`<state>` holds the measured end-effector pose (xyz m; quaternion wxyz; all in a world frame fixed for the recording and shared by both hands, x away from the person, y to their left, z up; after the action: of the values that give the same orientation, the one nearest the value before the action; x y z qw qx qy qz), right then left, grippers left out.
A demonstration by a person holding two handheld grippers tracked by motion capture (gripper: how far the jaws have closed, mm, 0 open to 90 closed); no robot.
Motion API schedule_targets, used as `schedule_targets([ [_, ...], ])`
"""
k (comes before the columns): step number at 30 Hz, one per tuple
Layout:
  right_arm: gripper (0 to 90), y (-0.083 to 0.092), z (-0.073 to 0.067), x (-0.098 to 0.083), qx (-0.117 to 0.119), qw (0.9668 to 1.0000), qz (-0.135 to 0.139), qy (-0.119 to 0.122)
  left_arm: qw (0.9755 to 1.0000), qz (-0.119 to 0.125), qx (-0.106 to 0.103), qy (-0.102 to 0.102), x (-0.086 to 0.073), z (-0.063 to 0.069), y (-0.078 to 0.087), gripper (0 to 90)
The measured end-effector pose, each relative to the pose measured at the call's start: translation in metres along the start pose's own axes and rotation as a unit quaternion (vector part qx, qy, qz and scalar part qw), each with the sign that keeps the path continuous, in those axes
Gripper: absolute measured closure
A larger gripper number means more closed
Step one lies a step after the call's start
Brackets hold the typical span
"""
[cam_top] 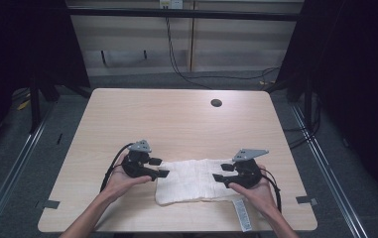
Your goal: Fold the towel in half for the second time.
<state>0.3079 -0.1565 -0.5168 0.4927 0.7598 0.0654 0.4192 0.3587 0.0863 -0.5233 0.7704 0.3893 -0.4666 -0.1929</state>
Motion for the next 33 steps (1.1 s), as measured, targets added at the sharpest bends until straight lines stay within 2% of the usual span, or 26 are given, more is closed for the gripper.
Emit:
schedule_targets([
  [4, 46.4, -0.008, -0.018, 0.009, 0.024, 0.9995, -0.004, 0.018, 0.9998, 0.007, 0.009, 0.015, 0.002, -0.009, 0.006, 43.5],
  [6, 48.5, -0.012, -0.029, 0.013, 0.031, 0.9990, -0.006, 0.033, 0.9996, 0.006, 0.023, 0.013, 0.001, -0.011, 0.010, 44.2],
  [10, 51.8, -0.019, -0.049, 0.018, 0.051, 0.9971, -0.012, 0.056, 0.9995, 0.009, 0.030, 0.009, 0.007, -0.014, 0.016, 46.7],
  [13, 53.9, -0.025, -0.058, 0.021, 0.061, 0.9959, -0.020, 0.065, 0.9992, 0.019, 0.031, 0.019, 0.013, -0.019, 0.018, 47.9],
  [15, 56.0, -0.030, -0.064, 0.024, 0.069, 0.9948, -0.023, 0.071, 0.9990, 0.013, 0.042, 0.012, 0.017, -0.023, 0.017, 47.7],
  [17, 58.2, -0.034, -0.070, 0.028, 0.077, 0.9936, -0.024, 0.079, 0.9992, 0.024, 0.029, 0.013, 0.021, -0.023, 0.017, 47.6],
  [18, 58.9, -0.035, -0.073, 0.030, 0.079, 0.9932, -0.025, 0.082, 0.9992, 0.024, 0.031, 0.010, 0.021, -0.023, 0.016, 47.4],
  [19, 59.6, -0.037, -0.077, 0.032, 0.088, 0.9921, -0.025, 0.086, 0.9992, 0.022, 0.030, 0.012, 0.021, -0.023, 0.015, 47.5],
  [22, 60.8, -0.046, -0.089, 0.037, 0.094, 0.9895, -0.034, 0.103, 0.9993, 0.009, 0.036, 0.007, 0.017, -0.024, 0.010, 47.6],
  [28, 58.8, -0.063, -0.111, 0.047, 0.107, 0.9857, -0.043, 0.123, 0.9990, 0.001, 0.039, 0.022, 0.008, -0.035, 0.008, 46.5],
  [30, 57.8, -0.068, -0.115, 0.051, 0.106, 0.9847, -0.048, 0.130, 0.9989, -0.002, 0.043, 0.020, 0.004, -0.036, 0.010, 46.5],
  [33, 56.6, -0.074, -0.118, 0.055, 0.110, 0.9841, -0.049, 0.131, 0.9985, 0.000, 0.047, 0.030, 0.000, -0.042, 0.011, 46.4],
])
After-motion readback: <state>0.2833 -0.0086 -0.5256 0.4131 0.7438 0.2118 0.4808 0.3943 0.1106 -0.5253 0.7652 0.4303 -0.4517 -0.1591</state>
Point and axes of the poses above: each handheld gripper's, and its own axes: y roughly backward along the jaws, x roughly out of its top, z roughly to its right, the point moved 8 cm from there along -y, roughly forward along the jaws, and after that the axes turned 14 degrees about -z, right-handed, at the moved point
